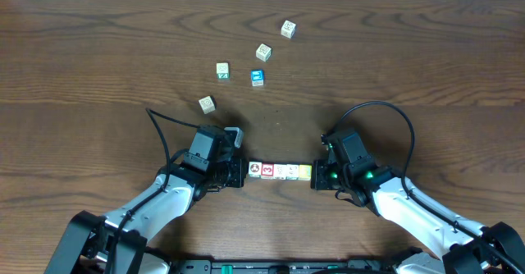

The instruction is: Lift 5 blocks

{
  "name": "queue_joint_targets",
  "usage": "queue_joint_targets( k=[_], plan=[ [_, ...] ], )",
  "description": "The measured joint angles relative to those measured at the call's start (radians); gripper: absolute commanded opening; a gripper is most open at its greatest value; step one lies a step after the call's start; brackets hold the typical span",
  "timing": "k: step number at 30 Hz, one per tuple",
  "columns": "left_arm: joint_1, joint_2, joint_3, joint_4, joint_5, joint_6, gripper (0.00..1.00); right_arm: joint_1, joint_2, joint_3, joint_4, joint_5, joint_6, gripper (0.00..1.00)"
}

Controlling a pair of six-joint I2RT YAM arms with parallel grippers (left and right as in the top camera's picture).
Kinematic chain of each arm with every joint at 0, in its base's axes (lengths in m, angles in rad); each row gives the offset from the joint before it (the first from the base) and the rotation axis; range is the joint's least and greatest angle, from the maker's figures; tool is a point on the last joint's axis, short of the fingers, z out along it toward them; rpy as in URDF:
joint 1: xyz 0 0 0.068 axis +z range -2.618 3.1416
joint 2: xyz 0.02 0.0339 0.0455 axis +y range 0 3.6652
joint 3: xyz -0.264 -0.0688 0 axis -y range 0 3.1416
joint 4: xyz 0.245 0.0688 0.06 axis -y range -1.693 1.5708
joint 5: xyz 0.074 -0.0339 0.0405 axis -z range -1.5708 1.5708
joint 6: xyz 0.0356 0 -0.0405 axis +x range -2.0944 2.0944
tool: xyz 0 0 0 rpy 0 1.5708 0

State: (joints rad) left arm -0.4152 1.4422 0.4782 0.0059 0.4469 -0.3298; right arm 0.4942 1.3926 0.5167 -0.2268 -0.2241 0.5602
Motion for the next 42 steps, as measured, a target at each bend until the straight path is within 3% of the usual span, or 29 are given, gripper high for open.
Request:
queue_joint_targets(
  k=[42],
  plan=[
    [0.003, 0.000, 0.000, -0.001, -0.019, -0.014, 0.07, 0.025, 0.000, -0.002, 0.045, 0.015, 0.025, 0.01]
  ],
)
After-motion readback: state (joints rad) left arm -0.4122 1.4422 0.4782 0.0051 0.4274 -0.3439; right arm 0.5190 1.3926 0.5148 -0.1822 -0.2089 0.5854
